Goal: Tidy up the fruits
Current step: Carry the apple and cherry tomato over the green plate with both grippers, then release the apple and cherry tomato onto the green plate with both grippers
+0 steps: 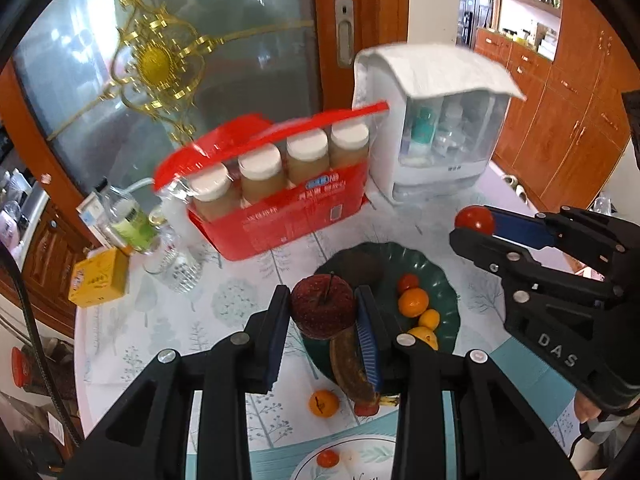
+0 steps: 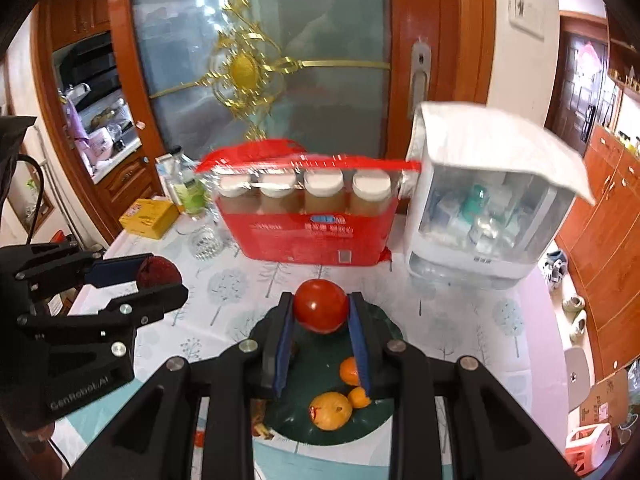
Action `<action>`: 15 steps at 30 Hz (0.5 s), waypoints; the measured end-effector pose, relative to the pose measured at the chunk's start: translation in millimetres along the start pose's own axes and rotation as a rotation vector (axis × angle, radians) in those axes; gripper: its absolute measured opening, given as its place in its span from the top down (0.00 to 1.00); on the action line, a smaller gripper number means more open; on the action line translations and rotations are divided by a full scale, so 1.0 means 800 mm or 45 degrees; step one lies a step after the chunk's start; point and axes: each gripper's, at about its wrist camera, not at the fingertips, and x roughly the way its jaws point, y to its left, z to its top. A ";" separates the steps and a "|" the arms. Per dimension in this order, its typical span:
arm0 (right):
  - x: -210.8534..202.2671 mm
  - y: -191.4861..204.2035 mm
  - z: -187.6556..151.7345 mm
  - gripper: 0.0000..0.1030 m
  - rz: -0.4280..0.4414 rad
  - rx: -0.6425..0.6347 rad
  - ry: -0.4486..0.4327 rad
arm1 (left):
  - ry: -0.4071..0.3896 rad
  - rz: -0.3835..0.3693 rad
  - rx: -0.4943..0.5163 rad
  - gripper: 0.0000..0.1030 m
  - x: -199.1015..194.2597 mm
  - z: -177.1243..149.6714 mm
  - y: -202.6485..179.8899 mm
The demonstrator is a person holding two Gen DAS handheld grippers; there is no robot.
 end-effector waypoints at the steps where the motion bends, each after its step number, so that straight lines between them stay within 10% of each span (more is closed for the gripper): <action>1: 0.010 -0.002 -0.002 0.74 -0.004 0.001 0.017 | 0.019 -0.004 0.006 0.69 0.016 -0.001 -0.002; 15: 0.168 -0.019 -0.072 0.73 -0.041 -0.029 0.313 | 0.223 -0.088 0.022 0.69 0.179 -0.032 -0.022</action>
